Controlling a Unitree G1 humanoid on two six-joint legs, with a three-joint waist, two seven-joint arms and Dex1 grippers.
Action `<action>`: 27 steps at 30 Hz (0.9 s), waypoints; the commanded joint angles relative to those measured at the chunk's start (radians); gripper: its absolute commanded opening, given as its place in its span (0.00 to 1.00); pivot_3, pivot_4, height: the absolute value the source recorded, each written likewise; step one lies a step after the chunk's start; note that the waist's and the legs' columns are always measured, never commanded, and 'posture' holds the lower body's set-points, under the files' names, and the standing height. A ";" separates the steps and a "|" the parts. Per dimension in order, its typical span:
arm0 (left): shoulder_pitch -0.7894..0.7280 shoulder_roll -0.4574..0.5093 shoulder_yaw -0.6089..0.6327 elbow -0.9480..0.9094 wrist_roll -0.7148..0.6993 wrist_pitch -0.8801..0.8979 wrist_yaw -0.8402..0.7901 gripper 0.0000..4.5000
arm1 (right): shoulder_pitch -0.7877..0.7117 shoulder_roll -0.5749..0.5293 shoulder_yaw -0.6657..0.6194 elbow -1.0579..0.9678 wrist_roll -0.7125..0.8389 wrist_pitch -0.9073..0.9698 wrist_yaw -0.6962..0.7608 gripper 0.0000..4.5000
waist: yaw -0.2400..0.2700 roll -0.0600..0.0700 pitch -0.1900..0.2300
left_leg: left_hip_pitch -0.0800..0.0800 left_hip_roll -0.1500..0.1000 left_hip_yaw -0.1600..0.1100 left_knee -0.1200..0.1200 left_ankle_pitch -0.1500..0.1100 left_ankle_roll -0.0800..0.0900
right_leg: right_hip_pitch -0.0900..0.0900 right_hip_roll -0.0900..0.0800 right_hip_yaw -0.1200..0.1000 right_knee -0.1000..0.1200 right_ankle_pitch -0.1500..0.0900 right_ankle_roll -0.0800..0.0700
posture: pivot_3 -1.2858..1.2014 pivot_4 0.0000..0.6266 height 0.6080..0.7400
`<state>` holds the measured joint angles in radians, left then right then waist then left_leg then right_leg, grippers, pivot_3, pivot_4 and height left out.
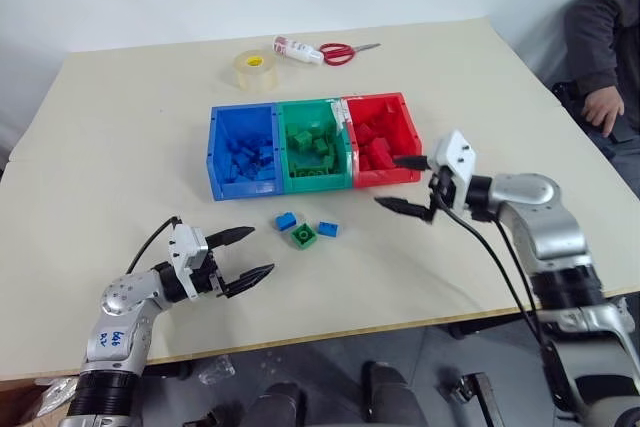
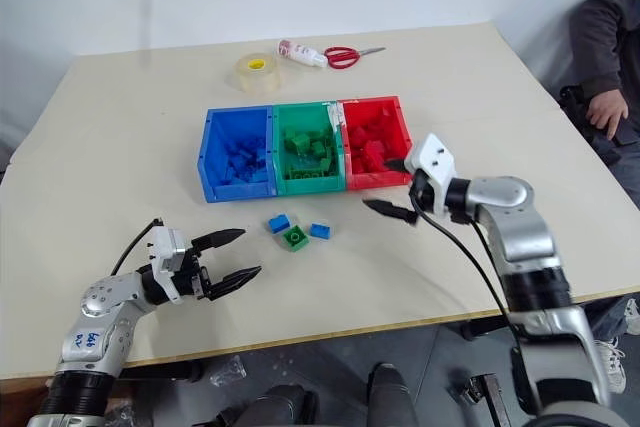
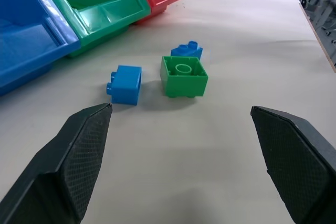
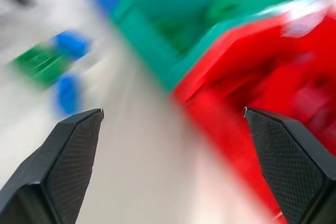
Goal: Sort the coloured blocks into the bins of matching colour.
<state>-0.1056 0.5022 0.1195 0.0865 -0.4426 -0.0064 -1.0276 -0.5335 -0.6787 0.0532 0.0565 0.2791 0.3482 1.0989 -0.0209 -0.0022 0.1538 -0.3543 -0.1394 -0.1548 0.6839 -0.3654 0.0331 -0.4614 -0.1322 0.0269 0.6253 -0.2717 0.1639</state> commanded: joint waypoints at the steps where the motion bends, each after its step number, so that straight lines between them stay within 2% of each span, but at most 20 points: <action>1: 0.011 0.006 0.015 -0.029 -0.010 -0.011 -0.002 1.00 | 0.101 -0.081 -0.032 -0.153 0.048 0.067 0.042 0.99 | 0.005 0.000 0.000 | 0.000 0.000 0.000 0.000 0.000 0.000 | 0.000 0.000 0.000 0.000 0.000 0.000 | 0.52 0.24 1.00; 5: 0.017 0.007 0.015 -0.030 -0.011 -0.011 -0.004 1.00 | 0.168 -0.114 -0.036 -0.226 0.069 0.105 0.043 0.99 | 0.008 0.000 0.000 | 0.000 0.000 0.002 0.000 0.000 0.000 | 0.000 0.000 0.001 -0.002 0.000 0.000 | 0.52 0.24 1.00; 13: 0.026 0.010 0.018 -0.054 -0.012 -0.008 0.004 1.00 | 0.118 -0.049 0.024 -0.224 0.067 0.129 0.017 0.99 | 0.022 0.000 0.000 | 0.001 0.001 0.003 0.000 0.000 0.000 | 0.000 0.000 0.002 -0.004 0.000 0.000 | 0.52 0.24 1.00; 22: 0.080 0.043 -0.013 -0.286 0.010 0.086 0.073 1.00 | 0.139 -0.061 0.013 -0.215 0.085 0.073 0.081 0.99 | 0.029 0.000 0.000 | 0.001 0.001 0.003 0.000 0.000 0.000 | 0.000 0.000 0.002 -0.004 0.000 0.000 | 0.52 0.24 1.00; 27: -0.034 0.068 -0.113 -0.378 0.100 0.200 0.155 1.00 | 0.181 -0.086 -0.025 -0.214 0.104 0.018 0.125 0.99 | 0.047 0.000 0.000 | 0.001 0.000 0.003 0.000 0.000 0.000 | 0.001 0.000 0.002 -0.004 0.000 0.000 | 0.52 0.24 1.00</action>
<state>-0.1042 0.5633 0.0373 -0.2379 -0.3797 0.1607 -0.9089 -0.3555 -0.7485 0.0639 -0.1446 0.3620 0.3938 1.2114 0.0257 -0.0025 0.1538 -0.3534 -0.1390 -0.1518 0.6841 -0.3657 0.0331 -0.4605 -0.1318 0.0288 0.6210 -0.2715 0.1642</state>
